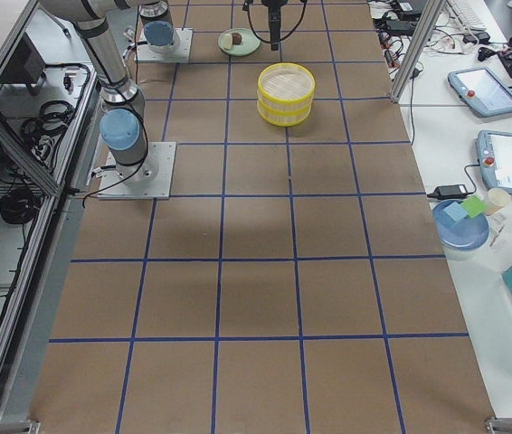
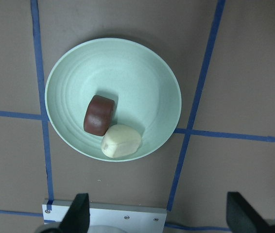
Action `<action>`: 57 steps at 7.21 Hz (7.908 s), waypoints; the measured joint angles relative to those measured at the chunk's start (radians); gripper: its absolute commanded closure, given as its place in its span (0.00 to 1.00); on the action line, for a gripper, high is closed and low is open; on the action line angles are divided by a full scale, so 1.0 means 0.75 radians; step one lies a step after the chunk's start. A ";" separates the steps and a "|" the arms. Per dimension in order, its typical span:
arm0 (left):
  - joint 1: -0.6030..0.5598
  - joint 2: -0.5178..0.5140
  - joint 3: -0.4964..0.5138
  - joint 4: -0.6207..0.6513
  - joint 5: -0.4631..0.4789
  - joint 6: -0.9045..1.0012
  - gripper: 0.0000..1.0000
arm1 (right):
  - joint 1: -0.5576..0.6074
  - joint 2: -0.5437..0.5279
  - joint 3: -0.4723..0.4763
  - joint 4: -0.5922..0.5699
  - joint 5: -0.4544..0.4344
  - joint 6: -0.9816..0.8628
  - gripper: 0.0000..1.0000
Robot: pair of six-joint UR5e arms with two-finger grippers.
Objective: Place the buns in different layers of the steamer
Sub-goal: 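Lower the left gripper over the plate above the white bun, then grasp the white bun with left gripper while right moves over steamer, then lift the white bun with left while right lifts the top tier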
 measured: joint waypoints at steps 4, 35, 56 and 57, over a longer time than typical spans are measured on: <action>0.017 -0.070 -0.041 -0.029 -0.001 -0.002 0.00 | 0.000 0.000 0.000 0.000 0.000 0.000 0.00; 0.147 -0.436 -0.158 0.055 0.029 -0.004 0.76 | 0.014 0.058 0.019 -0.059 -0.001 0.009 0.00; 0.000 -0.197 0.264 -0.136 -0.021 0.003 1.00 | 0.016 0.383 0.225 -0.488 0.025 0.000 0.88; -0.015 -0.195 0.275 -0.131 -0.029 -0.007 1.00 | -0.004 0.349 0.220 -0.431 -0.002 -0.042 0.89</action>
